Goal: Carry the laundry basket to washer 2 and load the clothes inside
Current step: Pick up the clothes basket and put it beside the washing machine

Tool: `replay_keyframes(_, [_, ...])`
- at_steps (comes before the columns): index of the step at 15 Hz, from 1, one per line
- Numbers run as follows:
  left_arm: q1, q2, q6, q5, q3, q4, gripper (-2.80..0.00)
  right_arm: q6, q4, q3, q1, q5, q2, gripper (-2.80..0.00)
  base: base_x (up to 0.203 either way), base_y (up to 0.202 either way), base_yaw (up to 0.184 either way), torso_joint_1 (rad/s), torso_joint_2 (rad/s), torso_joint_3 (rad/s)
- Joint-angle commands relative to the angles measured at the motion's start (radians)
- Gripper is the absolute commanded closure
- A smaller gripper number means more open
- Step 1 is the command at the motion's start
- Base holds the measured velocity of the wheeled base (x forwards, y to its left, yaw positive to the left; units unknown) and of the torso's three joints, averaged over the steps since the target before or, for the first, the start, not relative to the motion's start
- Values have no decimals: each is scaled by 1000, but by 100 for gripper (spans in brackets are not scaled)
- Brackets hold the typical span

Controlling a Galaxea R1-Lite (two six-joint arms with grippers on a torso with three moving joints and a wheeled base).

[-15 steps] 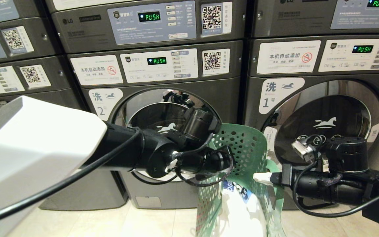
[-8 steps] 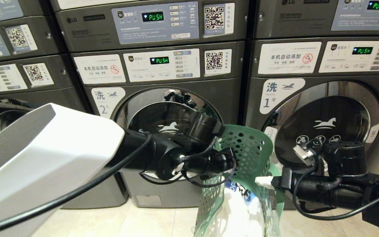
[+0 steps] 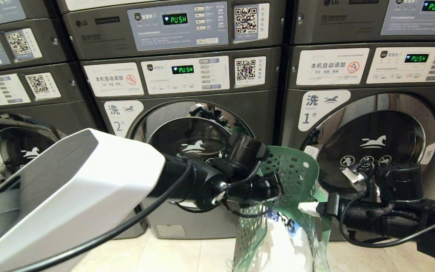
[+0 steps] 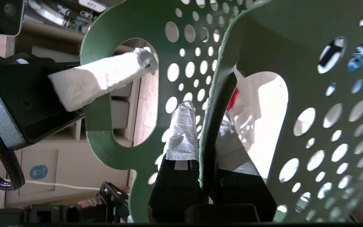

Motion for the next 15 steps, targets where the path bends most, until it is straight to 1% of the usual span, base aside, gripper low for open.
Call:
replay_keyframes(1, [-21,68,-3,0,-65,5,0,3,-6,8,-44,3,5,0,0,0,0,0,0,0])
replay_keyframes(3, [-48,118,-2,0,-152,14,0,3,-6,32,-75,3,-5,0,0,0,0,-1,1,-34])
replay_keyframes(5, [-76,158,3,0,-225,43,0,2,-8,63,-84,2,-12,0,0,0,0,1,4,-141])
replay_keyframes(8, [-111,219,20,2,-302,95,0,-40,-7,87,-142,2,-7,0,0,0,0,4,1,-183])
replay_keyframes(9, [-122,238,20,2,-329,114,0,-42,-6,87,-163,2,-5,0,0,0,0,13,2,-193])
replay_keyframes(11, [-146,259,29,0,-337,117,0,-43,-6,89,-196,2,-1,0,0,0,0,-1,6,-195])
replay_keyframes(15, [-169,286,45,3,-337,116,0,-45,-5,97,-229,1,14,0,0,0,0,4,3,-197])
